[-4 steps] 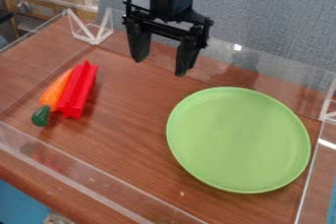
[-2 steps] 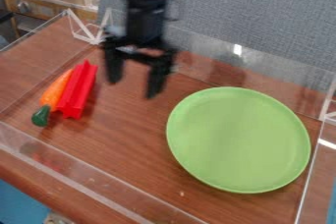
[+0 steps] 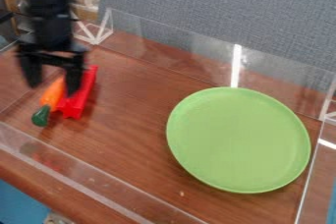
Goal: Put the carrot on the right side
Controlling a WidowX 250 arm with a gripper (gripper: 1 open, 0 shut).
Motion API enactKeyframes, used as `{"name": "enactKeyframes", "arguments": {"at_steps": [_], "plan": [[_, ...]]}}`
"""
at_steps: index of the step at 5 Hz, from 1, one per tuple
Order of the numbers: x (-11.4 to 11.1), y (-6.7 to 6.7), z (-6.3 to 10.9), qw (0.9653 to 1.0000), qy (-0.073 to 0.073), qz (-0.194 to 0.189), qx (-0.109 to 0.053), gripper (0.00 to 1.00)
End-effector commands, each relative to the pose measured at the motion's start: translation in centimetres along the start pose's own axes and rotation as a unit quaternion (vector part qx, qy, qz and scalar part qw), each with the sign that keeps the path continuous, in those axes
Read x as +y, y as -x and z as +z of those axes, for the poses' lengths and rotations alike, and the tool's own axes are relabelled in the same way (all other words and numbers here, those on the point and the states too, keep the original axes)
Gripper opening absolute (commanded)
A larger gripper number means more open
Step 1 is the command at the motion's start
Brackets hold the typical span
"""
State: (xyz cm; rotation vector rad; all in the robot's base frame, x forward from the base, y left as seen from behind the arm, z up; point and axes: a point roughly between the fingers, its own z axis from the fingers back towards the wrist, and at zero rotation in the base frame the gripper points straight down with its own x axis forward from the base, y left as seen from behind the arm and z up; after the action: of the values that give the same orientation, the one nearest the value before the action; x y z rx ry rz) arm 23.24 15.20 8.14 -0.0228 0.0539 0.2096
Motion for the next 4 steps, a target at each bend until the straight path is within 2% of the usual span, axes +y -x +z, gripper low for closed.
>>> {"name": "enactKeyframes", "arguments": {"at_steps": [1,2,3,4], "plan": [[2.3,-1.1,0.3,0.9988,-0.002,0.035,-0.034,1.0],[1.6,-1.6,-0.3,0.9966,-0.001,0.07,-0.043,1.0],[0.4,-1.9,-0.9,0.9953,-0.001,0.085,-0.046,1.0],[-0.2,-3.1,-2.1,0.9951,-0.002,0.084,-0.052,1.0]]}}
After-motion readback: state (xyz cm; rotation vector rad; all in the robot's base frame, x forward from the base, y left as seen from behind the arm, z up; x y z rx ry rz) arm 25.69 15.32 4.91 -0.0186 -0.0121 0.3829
